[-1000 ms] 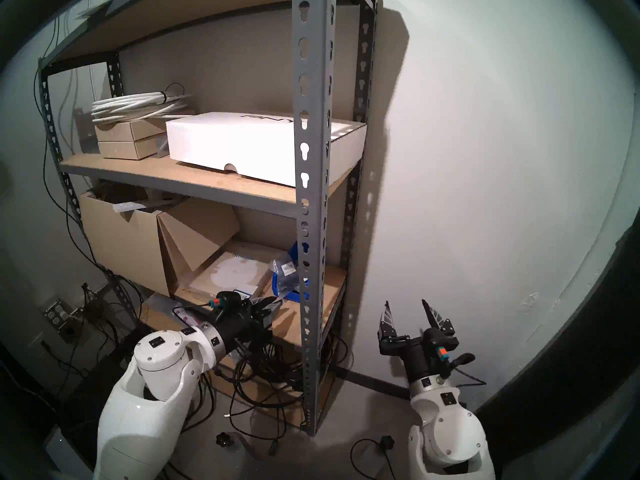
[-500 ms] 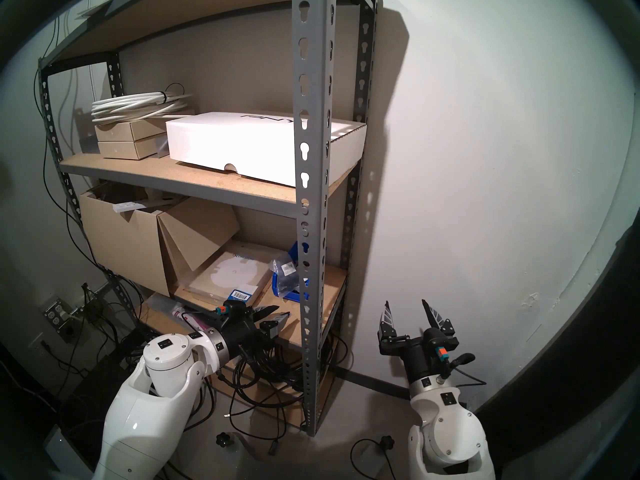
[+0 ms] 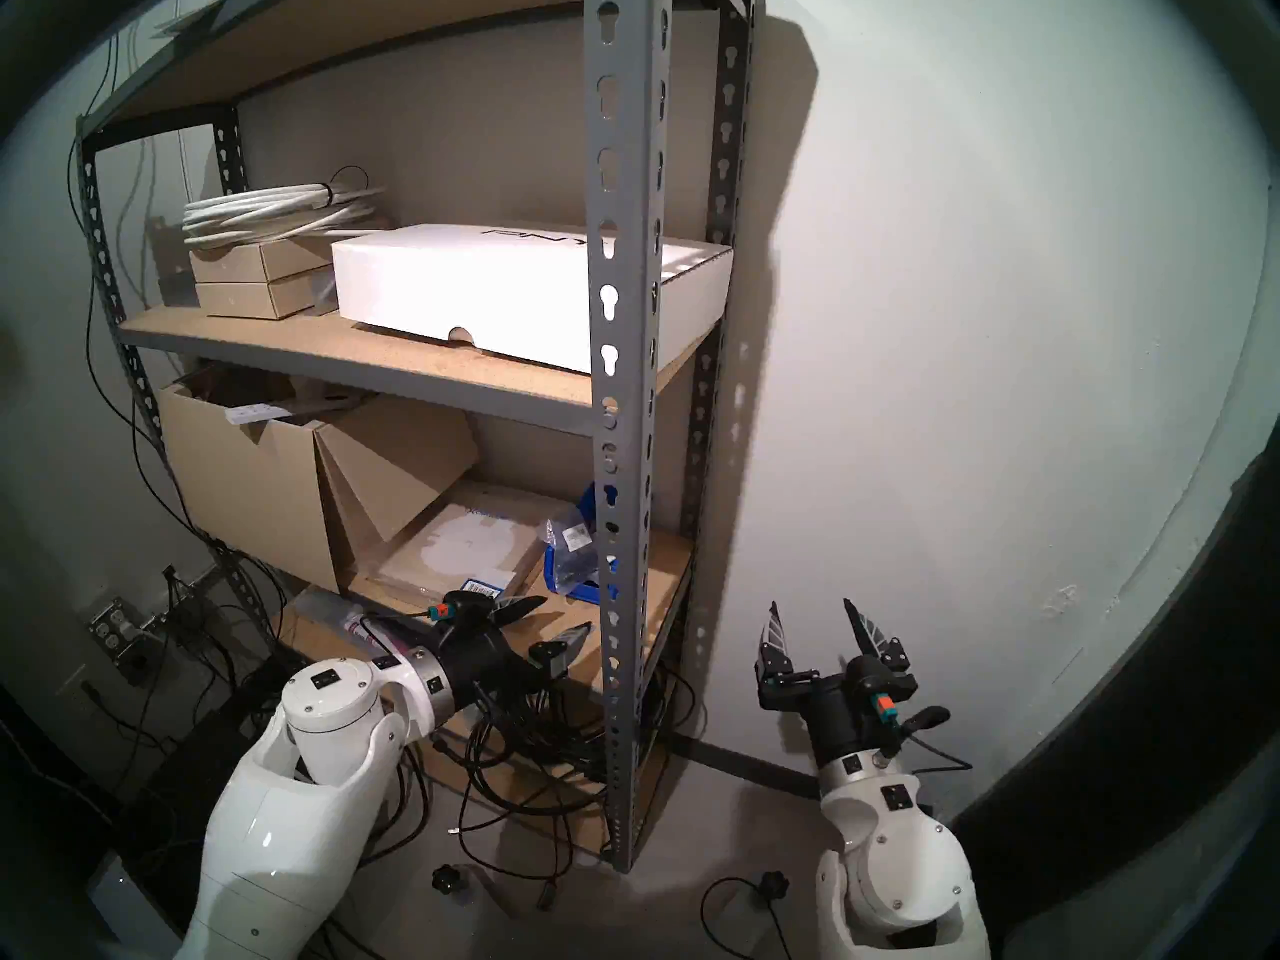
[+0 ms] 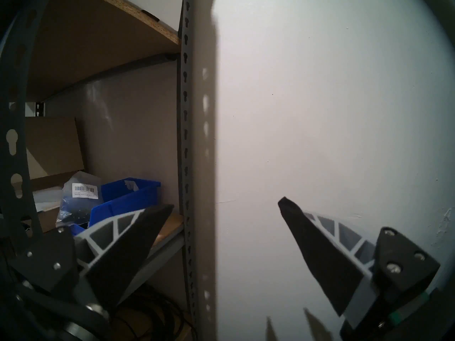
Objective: Organize the rack shelf by putting things into a case
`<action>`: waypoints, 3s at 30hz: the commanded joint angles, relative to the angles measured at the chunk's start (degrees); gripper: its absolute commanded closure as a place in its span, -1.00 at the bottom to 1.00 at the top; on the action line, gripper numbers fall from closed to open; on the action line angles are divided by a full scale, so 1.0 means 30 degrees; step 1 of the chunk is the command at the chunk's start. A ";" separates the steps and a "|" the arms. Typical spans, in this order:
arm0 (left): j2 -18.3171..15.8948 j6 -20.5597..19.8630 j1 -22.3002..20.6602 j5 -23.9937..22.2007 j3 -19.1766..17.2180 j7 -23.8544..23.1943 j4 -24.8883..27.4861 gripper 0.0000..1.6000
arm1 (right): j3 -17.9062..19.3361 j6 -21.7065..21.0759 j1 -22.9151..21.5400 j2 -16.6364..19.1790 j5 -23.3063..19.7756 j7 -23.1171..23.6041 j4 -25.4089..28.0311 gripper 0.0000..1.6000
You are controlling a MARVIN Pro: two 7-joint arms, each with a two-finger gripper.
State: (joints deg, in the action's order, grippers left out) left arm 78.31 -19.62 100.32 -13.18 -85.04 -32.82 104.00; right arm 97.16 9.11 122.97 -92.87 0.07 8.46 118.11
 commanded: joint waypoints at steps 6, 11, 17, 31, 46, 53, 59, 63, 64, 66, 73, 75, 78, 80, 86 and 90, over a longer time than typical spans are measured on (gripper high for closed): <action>0.0072 -0.0034 -0.0306 0.0000 0.0244 -0.0233 0.0009 -0.57 | -0.0019 0.0059 -0.0033 -0.0033 -0.0026 -0.0016 0.0406 -1.00; -0.0033 -0.0012 -0.0544 0.0195 0.0552 -0.0311 -0.0037 -0.47 | -0.0019 0.0060 -0.0034 -0.0032 -0.0026 -0.0016 0.0404 -1.00; -0.0246 0.0425 -0.0724 0.0902 0.1229 -0.0383 -0.0350 -0.30 | -0.0020 0.0059 -0.0033 -0.0031 -0.0027 -0.0018 0.0406 -1.00; -0.0319 0.1341 -0.1546 0.2143 0.1965 -0.0398 -0.1462 -0.55 | -0.0020 0.0060 -0.0034 -0.0030 -0.0027 -0.0018 0.0404 -1.00; -0.0384 0.2074 -0.2171 0.2873 0.2260 -0.0613 -0.2438 -0.24 | -0.0020 0.0061 -0.0035 -0.0029 -0.0027 -0.0018 0.0404 -1.00; -0.0438 0.2194 -0.2363 0.3120 0.2404 -0.0860 -0.2597 -0.44 | -0.0020 0.0060 -0.0034 -0.0029 -0.0028 -0.0019 0.0404 -1.00; -0.0456 0.2362 -0.2608 0.3540 0.2632 -0.0918 -0.2913 -0.57 | -0.0021 0.0059 -0.0033 -0.0029 -0.0028 -0.0019 0.0406 -1.00; -0.0457 0.2524 -0.2758 0.3777 0.2707 -0.0934 -0.3184 -0.55 | -0.0021 0.0059 -0.0033 -0.0029 -0.0028 -0.0020 0.0406 -1.00; -0.0466 0.2509 -0.2783 0.3842 0.2732 -0.0937 -0.3190 -0.54 | -0.0021 0.0059 -0.0033 -0.0029 -0.0028 -0.0020 0.0406 -1.00; -0.0382 0.2617 -0.2855 0.3993 0.2761 -0.0860 -0.3329 -0.54 | -0.0021 0.0059 -0.0033 -0.0029 -0.0028 -0.0020 0.0406 -1.00; -0.0108 0.3071 -0.3368 0.4403 0.2991 -0.0767 -0.4068 -0.50 | -0.0021 0.0062 -0.0035 -0.0027 -0.0028 -0.0020 0.0403 -1.00; -0.0039 0.3104 -0.3565 0.4547 0.3084 -0.0736 -0.4213 -0.50 | -0.0021 0.0064 -0.0037 -0.0026 -0.0028 -0.0020 0.0399 -1.00; 0.0033 0.3209 -0.3726 0.4677 0.3158 -0.0648 -0.4428 -0.49 | -0.0021 0.0065 -0.0038 -0.0026 -0.0029 -0.0020 0.0397 -1.00; 0.0145 0.3295 -0.3920 0.4757 0.3211 -0.0574 -0.4682 -0.47 | -0.0022 0.0066 -0.0039 -0.0024 -0.0029 -0.0021 0.0395 -1.00; 0.0276 0.3341 -0.4115 0.4742 0.3265 -0.0533 -0.4842 -0.46 | -0.0022 0.0066 -0.0039 -0.0023 -0.0030 -0.0021 0.0395 -1.00; 0.0280 0.3339 -0.4214 0.4730 0.3320 -0.0548 -0.4859 -0.49 | -0.0022 0.0064 -0.0037 -0.0024 -0.0030 -0.0022 0.0398 -1.00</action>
State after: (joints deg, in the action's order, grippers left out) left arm 78.19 -10.25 89.49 1.72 -74.94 -34.21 88.88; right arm 97.15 9.11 122.97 -92.84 0.06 8.44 118.11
